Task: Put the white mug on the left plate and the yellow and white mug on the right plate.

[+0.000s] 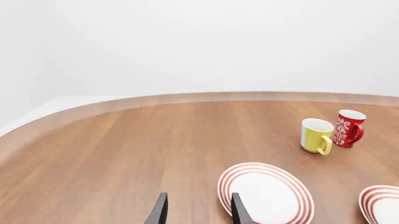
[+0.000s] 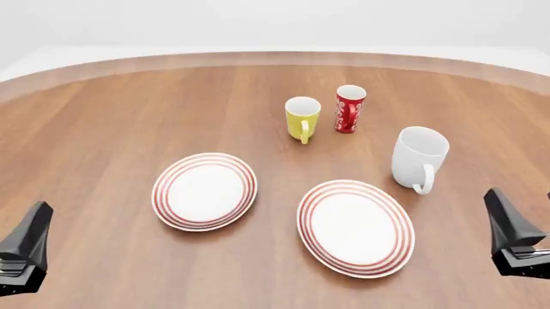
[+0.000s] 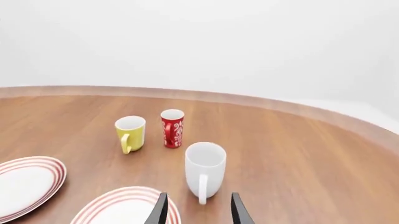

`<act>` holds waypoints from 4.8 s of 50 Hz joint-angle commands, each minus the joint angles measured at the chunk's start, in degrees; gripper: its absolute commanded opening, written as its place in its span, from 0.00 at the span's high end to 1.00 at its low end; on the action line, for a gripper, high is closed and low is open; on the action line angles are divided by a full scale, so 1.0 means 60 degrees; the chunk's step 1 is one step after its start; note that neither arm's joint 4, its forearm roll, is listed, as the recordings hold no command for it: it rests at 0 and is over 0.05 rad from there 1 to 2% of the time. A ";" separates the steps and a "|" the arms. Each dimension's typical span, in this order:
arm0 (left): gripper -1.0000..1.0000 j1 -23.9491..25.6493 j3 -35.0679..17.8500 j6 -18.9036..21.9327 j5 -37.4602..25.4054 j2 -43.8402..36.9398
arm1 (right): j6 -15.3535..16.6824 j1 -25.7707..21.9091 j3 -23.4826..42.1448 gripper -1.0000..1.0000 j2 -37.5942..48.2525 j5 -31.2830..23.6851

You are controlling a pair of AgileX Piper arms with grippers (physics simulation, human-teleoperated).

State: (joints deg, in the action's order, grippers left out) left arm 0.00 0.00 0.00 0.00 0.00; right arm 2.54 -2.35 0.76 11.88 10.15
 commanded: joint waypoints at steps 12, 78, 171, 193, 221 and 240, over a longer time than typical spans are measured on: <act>0.00 0.0000 0.0000 0.0000 0.0000 0.0000 | 0.0280 0.0249 0.0075 0.00 0.3405 0.3055; 0.00 0.0000 0.0000 0.0000 0.0000 0.0000 | -0.0291 0.0516 0.1069 0.00 1.2448 0.9896; 0.00 0.0000 0.0000 0.0000 0.0000 0.0000 | -0.0867 0.0213 0.1749 1.00 1.3174 0.9564; 0.00 0.0000 0.0000 0.0000 0.0000 0.0000 | -0.0530 -0.1470 0.2090 1.00 0.8526 0.6026; 0.00 0.0000 0.0000 0.0000 0.0000 0.0000 | 0.0101 -0.3114 0.3189 1.00 0.8926 0.5544; 0.00 0.0000 0.0000 0.0000 0.0000 0.0000 | 0.0349 -0.4438 0.4157 1.00 1.0294 0.5750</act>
State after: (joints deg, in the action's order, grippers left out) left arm 0.00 0.00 0.00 0.00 0.00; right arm 4.36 -24.93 22.64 69.72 43.89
